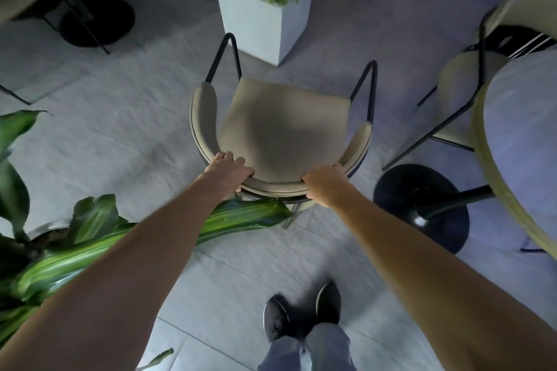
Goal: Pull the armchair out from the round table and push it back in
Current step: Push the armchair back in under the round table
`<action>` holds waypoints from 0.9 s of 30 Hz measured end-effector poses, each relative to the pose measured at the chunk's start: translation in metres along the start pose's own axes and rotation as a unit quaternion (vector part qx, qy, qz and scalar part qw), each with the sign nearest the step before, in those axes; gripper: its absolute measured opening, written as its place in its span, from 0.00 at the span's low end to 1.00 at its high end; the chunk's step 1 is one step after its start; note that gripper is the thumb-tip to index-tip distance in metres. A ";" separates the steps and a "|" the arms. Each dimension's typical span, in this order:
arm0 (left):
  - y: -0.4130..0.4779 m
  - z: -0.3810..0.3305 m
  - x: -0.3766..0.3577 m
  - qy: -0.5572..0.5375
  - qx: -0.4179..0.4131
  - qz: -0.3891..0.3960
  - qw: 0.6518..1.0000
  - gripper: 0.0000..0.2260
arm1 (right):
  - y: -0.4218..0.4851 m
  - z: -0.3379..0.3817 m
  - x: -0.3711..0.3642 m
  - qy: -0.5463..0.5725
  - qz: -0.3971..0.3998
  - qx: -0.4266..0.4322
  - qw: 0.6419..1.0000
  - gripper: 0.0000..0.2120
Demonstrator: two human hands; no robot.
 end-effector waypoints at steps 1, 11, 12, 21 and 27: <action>0.005 -0.001 0.003 0.004 -0.006 -0.003 1.000 0.22 | -0.001 -0.003 -0.001 0.002 0.003 -0.005 1.000 0.09; 0.066 -0.010 0.042 0.073 -0.055 -0.023 0.996 0.20 | 0.000 -0.039 0.009 0.052 0.042 -0.051 0.996 0.14; 0.071 -0.010 0.045 0.079 -0.062 -0.025 0.995 0.20 | 0.001 -0.042 0.009 0.054 0.039 -0.051 0.996 0.15; 0.118 -0.004 0.066 0.099 -0.131 -0.006 0.986 0.19 | 0.004 -0.074 0.021 0.121 0.027 -0.059 0.991 0.21; 0.130 0.008 0.064 0.095 -0.197 0.004 0.976 0.20 | 0.007 -0.069 0.027 0.127 0.044 -0.079 0.988 0.20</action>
Point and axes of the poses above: each hand's wrist, its own y-axis towards the middle knuckle, its own x-axis out of the back of the hand, z = x × y, the point moved 3 cm from there along y, towards the middle knuckle, and after that the axes turned 13 degrees about x, right-handed, at the moved point
